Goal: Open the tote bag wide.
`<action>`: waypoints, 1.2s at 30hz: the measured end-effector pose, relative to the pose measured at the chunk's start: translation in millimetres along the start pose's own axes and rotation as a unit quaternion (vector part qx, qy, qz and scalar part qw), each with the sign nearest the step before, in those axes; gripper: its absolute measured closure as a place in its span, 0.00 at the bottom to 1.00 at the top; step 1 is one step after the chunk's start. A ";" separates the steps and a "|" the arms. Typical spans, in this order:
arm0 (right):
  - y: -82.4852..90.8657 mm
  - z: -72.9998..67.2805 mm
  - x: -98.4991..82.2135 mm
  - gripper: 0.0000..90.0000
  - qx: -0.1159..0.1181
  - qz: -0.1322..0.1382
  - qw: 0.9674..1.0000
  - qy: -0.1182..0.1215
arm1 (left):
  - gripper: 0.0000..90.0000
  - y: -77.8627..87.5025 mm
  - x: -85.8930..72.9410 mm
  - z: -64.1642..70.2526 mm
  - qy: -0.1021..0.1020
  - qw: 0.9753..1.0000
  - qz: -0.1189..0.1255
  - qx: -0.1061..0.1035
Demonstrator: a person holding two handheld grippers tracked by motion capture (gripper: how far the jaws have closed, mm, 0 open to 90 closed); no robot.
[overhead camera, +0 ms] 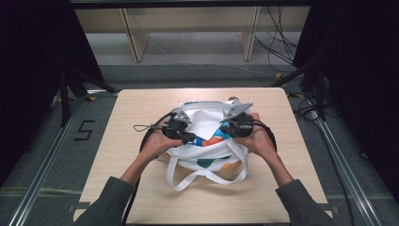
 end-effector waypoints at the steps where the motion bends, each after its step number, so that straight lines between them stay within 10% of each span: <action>1: 1.3 -5.0 -2.3 1.00 0.006 -0.004 1.000 0.002 | 0.95 -4.3 3.3 1.6 -0.002 1.000 -0.003 -0.002; 10: 11.5 -32.7 -25.1 1.00 0.022 -0.013 1.000 0.012 | 0.98 -33.2 21.4 2.6 -0.004 1.000 -0.014 -0.001; 14: 10.7 -39.8 -33.3 1.00 0.022 -0.026 0.999 0.023 | 0.99 -44.9 35.8 -15.1 0.007 0.999 -0.010 0.049; 20: 7.9 -46.3 -39.2 1.00 0.018 -0.044 0.999 0.027 | 0.99 -62.8 38.7 -61.2 0.035 0.989 -0.052 0.133; 30: 2.5 -50.1 -52.1 1.00 0.027 -0.043 0.998 0.021 | 0.99 -73.1 25.9 -94.7 0.107 0.982 -0.067 0.139; 36: -1.4 -56.8 -57.5 1.00 0.029 -0.055 0.998 0.005 | 0.95 -61.2 31.3 -83.2 0.109 0.987 -0.035 0.116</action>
Point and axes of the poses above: each handheld gripper's, and its own axes: y roughly backward along the jaws, x roughly out of its top, z roughly to its right, the point moved 6 cm from there along -y, roughly forward along the jaws, and after that the axes turned 1 degree about -x, right-handed, at the moved point
